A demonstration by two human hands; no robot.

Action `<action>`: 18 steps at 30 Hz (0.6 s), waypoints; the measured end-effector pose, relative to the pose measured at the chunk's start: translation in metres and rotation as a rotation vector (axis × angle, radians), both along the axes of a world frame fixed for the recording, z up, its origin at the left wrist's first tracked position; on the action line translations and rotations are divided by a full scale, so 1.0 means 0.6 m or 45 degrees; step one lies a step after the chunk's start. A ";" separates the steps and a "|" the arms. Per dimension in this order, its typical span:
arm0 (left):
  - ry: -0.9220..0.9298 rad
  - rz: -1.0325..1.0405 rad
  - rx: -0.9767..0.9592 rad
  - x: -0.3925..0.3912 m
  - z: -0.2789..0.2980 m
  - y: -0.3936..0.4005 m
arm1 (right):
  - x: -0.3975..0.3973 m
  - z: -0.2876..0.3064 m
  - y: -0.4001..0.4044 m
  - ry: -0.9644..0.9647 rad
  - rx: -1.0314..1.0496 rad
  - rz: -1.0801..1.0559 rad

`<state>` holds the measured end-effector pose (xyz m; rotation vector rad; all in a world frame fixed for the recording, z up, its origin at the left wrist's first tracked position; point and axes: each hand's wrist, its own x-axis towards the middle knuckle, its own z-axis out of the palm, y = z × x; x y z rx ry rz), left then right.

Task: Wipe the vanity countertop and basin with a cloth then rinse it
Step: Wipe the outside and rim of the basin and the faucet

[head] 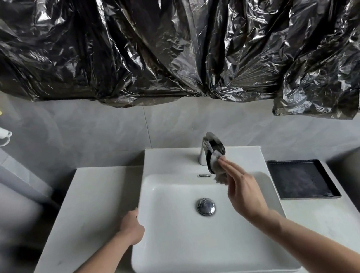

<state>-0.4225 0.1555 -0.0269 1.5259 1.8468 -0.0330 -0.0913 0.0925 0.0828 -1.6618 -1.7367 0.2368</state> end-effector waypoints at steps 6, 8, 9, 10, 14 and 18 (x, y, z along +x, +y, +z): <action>-0.036 -0.019 0.018 0.000 0.004 -0.001 | -0.039 -0.048 0.047 -0.091 -0.106 0.052; -0.034 -0.017 0.029 0.003 0.007 -0.004 | -0.040 -0.043 0.089 -0.104 -0.133 0.044; -0.029 -0.021 0.028 0.003 0.007 -0.004 | -0.041 -0.035 0.104 -0.097 -0.161 0.037; -0.027 -0.029 0.030 0.003 0.008 -0.004 | -0.043 -0.029 0.115 -0.078 -0.179 0.027; -0.050 -0.035 0.006 -0.002 0.013 -0.003 | -0.045 -0.031 0.102 -0.061 -0.151 -0.019; -0.050 -0.036 0.007 -0.002 0.017 -0.004 | -0.038 -0.066 0.037 -0.125 -0.136 0.051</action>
